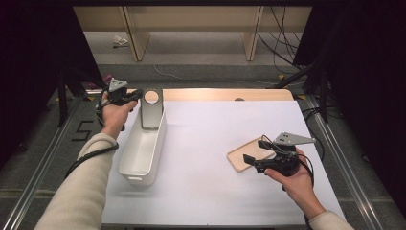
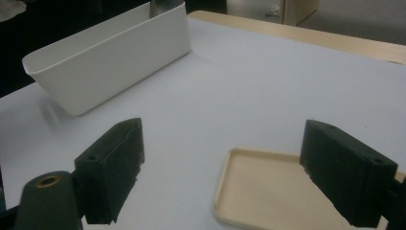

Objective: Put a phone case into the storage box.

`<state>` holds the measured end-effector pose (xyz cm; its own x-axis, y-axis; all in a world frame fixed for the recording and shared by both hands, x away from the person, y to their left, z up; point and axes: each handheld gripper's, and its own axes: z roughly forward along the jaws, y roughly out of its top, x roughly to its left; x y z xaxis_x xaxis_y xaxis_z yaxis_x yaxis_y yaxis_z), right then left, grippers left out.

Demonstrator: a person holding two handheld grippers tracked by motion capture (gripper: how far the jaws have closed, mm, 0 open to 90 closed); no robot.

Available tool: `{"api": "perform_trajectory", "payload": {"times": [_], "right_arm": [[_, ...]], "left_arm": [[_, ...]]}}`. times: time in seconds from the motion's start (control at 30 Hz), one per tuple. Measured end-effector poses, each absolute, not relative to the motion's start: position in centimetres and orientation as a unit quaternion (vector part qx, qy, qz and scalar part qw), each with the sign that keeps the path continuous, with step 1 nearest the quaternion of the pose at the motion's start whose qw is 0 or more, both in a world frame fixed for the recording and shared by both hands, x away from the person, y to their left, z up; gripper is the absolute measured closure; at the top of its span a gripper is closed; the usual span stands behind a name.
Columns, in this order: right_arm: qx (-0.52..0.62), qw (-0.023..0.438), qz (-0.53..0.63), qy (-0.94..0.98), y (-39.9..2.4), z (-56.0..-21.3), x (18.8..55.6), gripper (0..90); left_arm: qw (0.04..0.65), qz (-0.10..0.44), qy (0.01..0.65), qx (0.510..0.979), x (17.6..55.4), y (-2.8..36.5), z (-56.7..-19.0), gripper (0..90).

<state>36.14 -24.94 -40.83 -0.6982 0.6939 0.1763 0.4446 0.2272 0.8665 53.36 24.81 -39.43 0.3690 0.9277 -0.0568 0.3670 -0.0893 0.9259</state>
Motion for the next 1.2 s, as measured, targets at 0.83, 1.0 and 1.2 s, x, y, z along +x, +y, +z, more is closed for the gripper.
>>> {"api": "perform_trajectory", "payload": {"times": [0.83,1.0,1.2], "right_arm": [[0.367,0.124,0.501,0.774,-24.92,-40.86,36.15,16.3],[0.366,0.123,0.501,0.775,-24.94,-40.88,36.18,16.3],[0.366,0.124,0.501,0.775,-24.92,-40.88,36.17,16.3]], "left_arm": [[0.466,0.289,0.483,0.683,53.51,25.00,-40.07,83.9],[0.464,0.289,0.486,0.682,53.57,25.06,-40.24,83.8],[0.460,0.288,0.491,0.682,53.68,24.99,-40.21,83.4]]}}
